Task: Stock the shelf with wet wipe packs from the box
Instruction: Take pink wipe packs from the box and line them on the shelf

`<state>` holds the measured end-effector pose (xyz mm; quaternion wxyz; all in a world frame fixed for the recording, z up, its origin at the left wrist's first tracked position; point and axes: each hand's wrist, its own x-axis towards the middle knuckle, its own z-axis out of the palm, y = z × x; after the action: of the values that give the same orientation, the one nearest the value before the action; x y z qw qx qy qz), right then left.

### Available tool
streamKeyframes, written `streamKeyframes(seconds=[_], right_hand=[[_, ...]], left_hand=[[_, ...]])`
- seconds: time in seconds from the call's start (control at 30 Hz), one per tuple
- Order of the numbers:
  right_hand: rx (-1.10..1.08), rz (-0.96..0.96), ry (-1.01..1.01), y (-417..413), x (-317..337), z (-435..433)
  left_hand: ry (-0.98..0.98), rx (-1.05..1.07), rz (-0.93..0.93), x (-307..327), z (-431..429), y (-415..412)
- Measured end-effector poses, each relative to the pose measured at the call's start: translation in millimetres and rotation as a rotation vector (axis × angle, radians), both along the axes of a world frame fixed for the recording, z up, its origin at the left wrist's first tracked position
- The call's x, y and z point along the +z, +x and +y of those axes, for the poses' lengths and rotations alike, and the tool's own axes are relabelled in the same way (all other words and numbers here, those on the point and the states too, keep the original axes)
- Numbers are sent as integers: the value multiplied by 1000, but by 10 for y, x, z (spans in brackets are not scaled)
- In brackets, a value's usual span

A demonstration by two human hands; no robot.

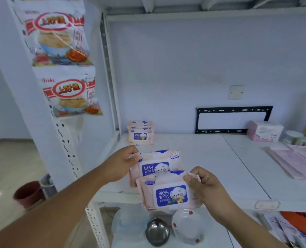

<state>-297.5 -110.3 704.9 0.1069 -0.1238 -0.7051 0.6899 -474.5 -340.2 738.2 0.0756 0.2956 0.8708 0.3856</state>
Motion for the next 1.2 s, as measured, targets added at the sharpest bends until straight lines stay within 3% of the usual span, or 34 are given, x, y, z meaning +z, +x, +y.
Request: streamKeyframes(seconds=[0.4, 0.8, 1.2], right_hand=[[38, -77, 86, -1314, -307, -61], [191, -69, -105, -2727, -793, 547], [211, -100, -176, -3741, -1010, 645]], left_hand=[[185, 270, -125, -507, -7, -1208], [-50, 279, -174, -677, 738, -2608], [-78, 269, -241, -969, 959, -3462]])
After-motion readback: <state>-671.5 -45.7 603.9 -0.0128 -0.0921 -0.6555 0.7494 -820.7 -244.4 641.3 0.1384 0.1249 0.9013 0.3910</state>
